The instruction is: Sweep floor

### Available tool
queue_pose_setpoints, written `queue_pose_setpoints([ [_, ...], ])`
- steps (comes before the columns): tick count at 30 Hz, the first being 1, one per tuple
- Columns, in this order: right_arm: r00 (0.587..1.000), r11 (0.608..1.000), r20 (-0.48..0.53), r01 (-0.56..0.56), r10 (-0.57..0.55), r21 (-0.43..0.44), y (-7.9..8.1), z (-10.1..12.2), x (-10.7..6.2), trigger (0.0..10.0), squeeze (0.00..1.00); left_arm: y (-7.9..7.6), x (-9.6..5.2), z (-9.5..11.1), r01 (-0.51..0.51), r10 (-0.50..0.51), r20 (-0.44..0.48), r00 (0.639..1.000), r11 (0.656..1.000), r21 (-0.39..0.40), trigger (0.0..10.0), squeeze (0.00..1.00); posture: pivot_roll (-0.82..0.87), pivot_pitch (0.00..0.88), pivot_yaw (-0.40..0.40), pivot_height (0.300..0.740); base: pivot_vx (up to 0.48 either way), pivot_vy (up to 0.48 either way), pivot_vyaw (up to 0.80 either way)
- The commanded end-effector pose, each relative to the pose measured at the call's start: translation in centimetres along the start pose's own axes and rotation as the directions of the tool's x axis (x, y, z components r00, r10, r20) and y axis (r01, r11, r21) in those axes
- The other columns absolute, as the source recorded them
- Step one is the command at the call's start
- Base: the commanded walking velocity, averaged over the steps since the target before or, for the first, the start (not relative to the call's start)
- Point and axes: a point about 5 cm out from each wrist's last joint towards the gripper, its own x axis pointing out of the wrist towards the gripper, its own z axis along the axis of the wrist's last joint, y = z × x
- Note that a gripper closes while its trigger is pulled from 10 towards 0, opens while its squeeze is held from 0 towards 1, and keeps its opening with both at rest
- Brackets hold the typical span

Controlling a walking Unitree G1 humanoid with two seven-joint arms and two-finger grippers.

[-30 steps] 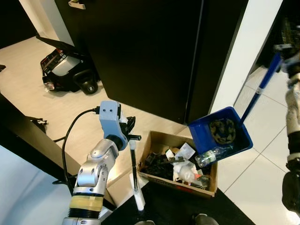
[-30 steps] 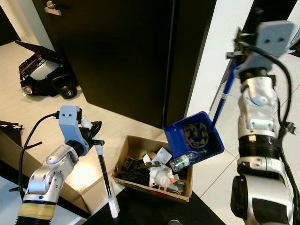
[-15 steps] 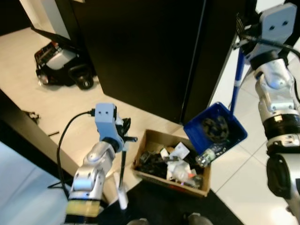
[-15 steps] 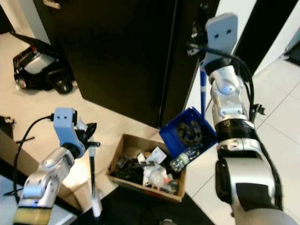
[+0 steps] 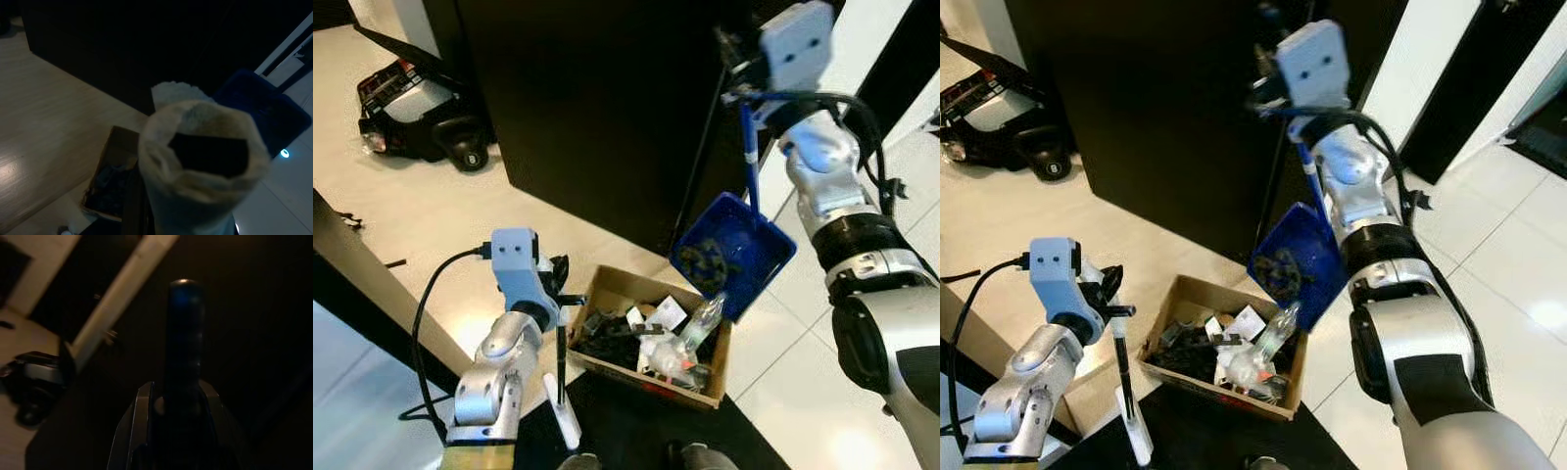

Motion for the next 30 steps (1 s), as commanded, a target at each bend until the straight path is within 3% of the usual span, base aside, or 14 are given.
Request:
queue_pose_setpoints([
  [1,0.995,0.996,0.079,-0.053,0.059,-0.067,0.0,1.5,0.8,10.0,0.0,-0.5,-0.1,0.5,0.004,-0.003,0.042,0.999,1.0,-0.007,10.0,0.0,0.2,0.054,-0.14,0.74,0.0,0.0,0.0],
  [8,0.996,0.998,0.074,-0.04,0.045,-0.057,-0.5,1.3,0.6,10.0,0.0,-0.9,-0.1,0.5,0.008,-0.008,0.043,0.999,1.0,-0.014,10.0,0.0,0.19,0.055,-0.137,0.74,0.0,0.0,0.0],
  [10,0.998,0.999,0.038,0.041,-0.04,-0.033,-2.3,0.5,-0.2,10.0,0.0,-1.0,-0.1,0.4,0.012,-0.011,0.039,0.999,1.0,-0.013,10.0,0.0,0.18,0.06,-0.129,0.74,0.0,0.0,0.0],
  [13,0.995,0.995,0.019,0.1,-0.1,-0.013,-3.4,0.1,-0.8,10.0,0.0,-1.0,-0.1,0.4,0.014,-0.014,0.035,0.999,1.0,-0.011,10.0,0.0,0.18,0.064,-0.121,0.74,0.0,0.0,0.0],
  [14,0.985,0.984,-0.002,0.175,-0.175,0.021,-4.7,-0.3,-1.6,10.0,0.0,-1.1,-0.1,0.3,0.02,-0.019,0.029,0.999,1.0,-0.006,10.0,0.0,0.17,0.066,-0.112,0.74,0.0,0.0,0.0],
  [16,0.946,0.939,-0.039,0.323,-0.321,0.121,-6.8,-1.0,-3.2,10.0,0.0,-1.1,-0.1,0.1,0.03,-0.03,0.012,0.999,1.0,-0.001,10.0,0.0,0.16,0.069,-0.097,0.74,0.0,0.0,0.0],
  [17,0.946,0.939,-0.039,0.323,-0.321,0.121,-6.8,-1.0,-3.2,10.0,0.0,-1.1,-0.1,0.1,0.03,-0.03,0.012,0.999,1.0,-0.001,10.0,0.0,0.16,0.069,-0.097,0.74,0.0,0.0,0.0],
  [18,0.918,0.899,-0.059,0.396,-0.392,0.185,-7.7,-1.4,-4.1,10.0,0.0,-1.2,-0.1,0.0,0.038,-0.038,0.003,0.999,0.999,-0.005,10.0,0.0,0.15,0.071,-0.084,0.74,0.0,0.0,0.0],
  [19,0.918,0.899,-0.059,0.396,-0.392,0.185,-7.7,-1.4,-4.1,10.0,0.0,-1.2,-0.1,0.0,0.038,-0.038,0.003,0.999,0.999,-0.005,10.0,0.0,0.15,0.071,-0.084,0.74,0.0,0.0,0.0],
  [21,0.851,0.79,-0.09,0.515,-0.517,0.333,-8.2,-1.8,-5.7,10.0,0.0,-1.3,-0.1,-0.1,0.06,-0.06,-0.017,0.998,0.998,-0.016,10.0,0.0,0.14,0.078,-0.044,0.74,0.0,0.0,0.0],
  [22,0.826,0.744,-0.1,0.546,-0.554,0.385,-7.9,-1.9,-6.5,10.0,0.0,-1.3,-0.1,-0.1,0.07,-0.071,-0.028,0.997,0.997,-0.018,10.0,0.0,0.13,0.079,-0.03,0.74,0.0,0.0,0.0],
  [27,0.813,0.72,-0.105,0.559,-0.572,0.411,-7.4,-1.8,-7.2,10.0,0.0,-1.2,-0.2,-0.2,0.08,-0.08,-0.037,0.996,0.997,-0.02,10.0,0.0,0.13,0.08,-0.013,0.74,0.0,0.0,0.0],
  [30,0.778,0.644,-0.182,0.608,-0.602,0.465,-4.0,-1.9,-10.2,10.0,0.0,-0.4,-0.2,0.0,0.071,-0.072,-0.063,0.995,0.997,-0.026,10.0,0.0,0.11,0.084,0.033,0.74,0.0,0.0,0.0],
])
